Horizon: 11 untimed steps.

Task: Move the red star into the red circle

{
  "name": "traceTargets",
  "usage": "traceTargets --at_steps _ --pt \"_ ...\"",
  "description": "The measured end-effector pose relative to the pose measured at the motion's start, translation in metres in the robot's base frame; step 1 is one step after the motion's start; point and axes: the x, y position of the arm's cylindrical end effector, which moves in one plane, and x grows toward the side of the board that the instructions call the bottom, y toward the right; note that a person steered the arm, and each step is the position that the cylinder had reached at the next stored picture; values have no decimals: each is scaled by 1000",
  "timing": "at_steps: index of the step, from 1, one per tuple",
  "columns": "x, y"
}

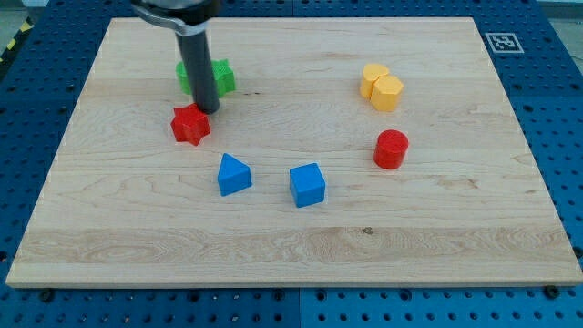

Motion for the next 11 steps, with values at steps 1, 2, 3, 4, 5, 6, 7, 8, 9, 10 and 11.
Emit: traceTargets --at_steps 1,2,3,4,5,6,7,8,9,10,11 --pt "2 -44" --pt "19 -59" --pt "23 -39" --pt "44 -14" --pt "67 11" --pt "83 40" --pt "87 84" --pt "79 110" --pt "79 159" --pt "79 213" --pt "80 250"
